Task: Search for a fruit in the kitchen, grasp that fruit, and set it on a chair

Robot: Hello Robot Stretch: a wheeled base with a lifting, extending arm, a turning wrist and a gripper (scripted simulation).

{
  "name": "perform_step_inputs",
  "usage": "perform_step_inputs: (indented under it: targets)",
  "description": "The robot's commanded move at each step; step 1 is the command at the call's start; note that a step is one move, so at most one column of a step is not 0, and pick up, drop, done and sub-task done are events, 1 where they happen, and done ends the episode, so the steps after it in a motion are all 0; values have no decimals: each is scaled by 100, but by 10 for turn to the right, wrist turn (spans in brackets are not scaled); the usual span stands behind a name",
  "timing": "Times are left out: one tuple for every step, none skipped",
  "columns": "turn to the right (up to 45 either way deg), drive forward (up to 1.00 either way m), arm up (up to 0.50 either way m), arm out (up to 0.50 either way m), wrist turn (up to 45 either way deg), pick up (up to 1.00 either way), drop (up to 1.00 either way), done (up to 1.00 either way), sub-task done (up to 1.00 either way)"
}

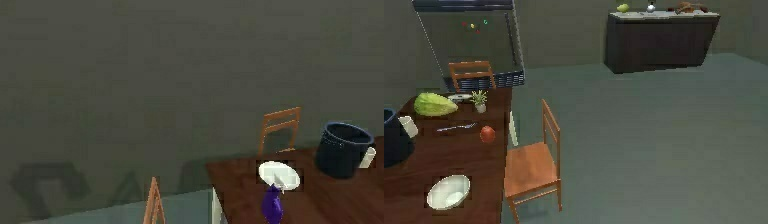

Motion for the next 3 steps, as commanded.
perform_step_inputs:
  targets:
    - [-240, 0, 0, 0, 0, 0, 0, 0, 0]
    - [450, 0, 0, 0, 0, 0, 0, 0, 0]
    - [450, 0, 0, 0, 0, 0, 0, 0, 0]
